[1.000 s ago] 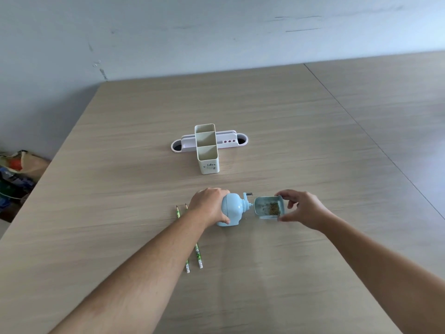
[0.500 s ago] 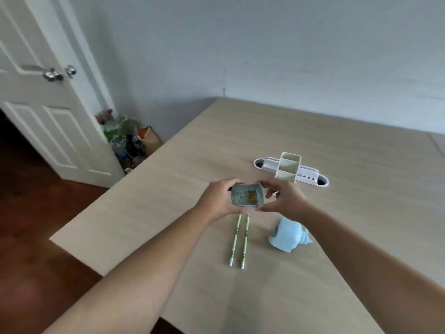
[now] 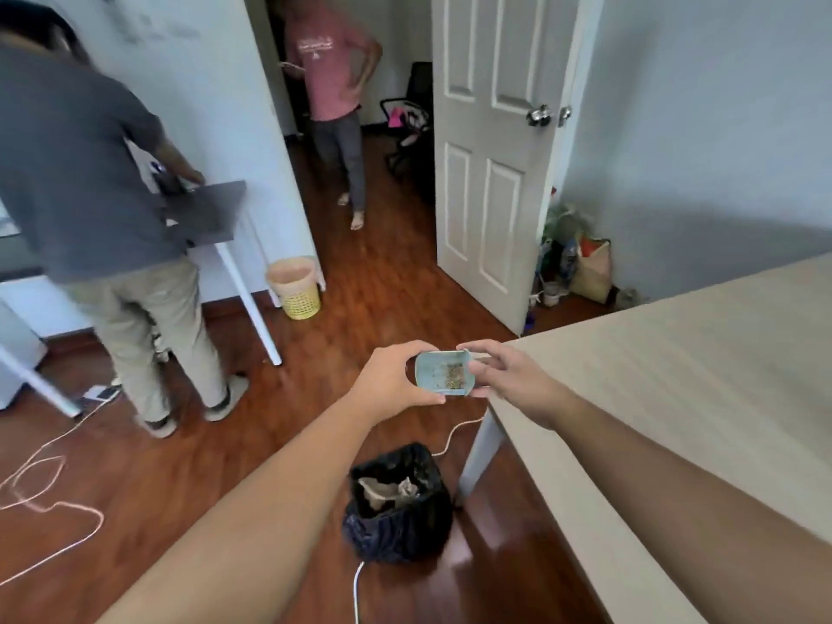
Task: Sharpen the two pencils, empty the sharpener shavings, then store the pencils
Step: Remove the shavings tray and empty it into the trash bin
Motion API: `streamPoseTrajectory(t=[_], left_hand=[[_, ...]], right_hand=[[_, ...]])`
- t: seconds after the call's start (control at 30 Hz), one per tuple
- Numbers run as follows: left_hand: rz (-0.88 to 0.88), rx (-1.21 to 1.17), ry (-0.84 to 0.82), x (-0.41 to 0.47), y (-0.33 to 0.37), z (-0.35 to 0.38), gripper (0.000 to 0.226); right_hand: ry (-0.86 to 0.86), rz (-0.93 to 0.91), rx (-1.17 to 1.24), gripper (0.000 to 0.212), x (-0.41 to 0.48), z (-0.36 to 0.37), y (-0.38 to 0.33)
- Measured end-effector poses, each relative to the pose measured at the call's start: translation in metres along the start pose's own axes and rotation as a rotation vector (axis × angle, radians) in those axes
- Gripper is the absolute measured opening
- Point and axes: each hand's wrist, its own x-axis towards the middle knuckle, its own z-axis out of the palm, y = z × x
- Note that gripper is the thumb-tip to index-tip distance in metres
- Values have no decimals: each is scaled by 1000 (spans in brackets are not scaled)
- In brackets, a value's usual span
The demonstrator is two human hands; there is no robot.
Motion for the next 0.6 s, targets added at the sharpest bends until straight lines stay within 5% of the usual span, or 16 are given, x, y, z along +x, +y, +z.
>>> streamPoseTrajectory(t=[0.3,0.5,0.6], left_hand=[[-210,-99,-49,20,-169,-39,55],[-421,-116,-79,36,-262,39,80],[-565,-46,-147,24,-322,105,74]], right_hand=[[-193,242,122,17,147,112,35],[-145,391,125,18,211,129,134],[-71,433,-34,21,237,131,216]])
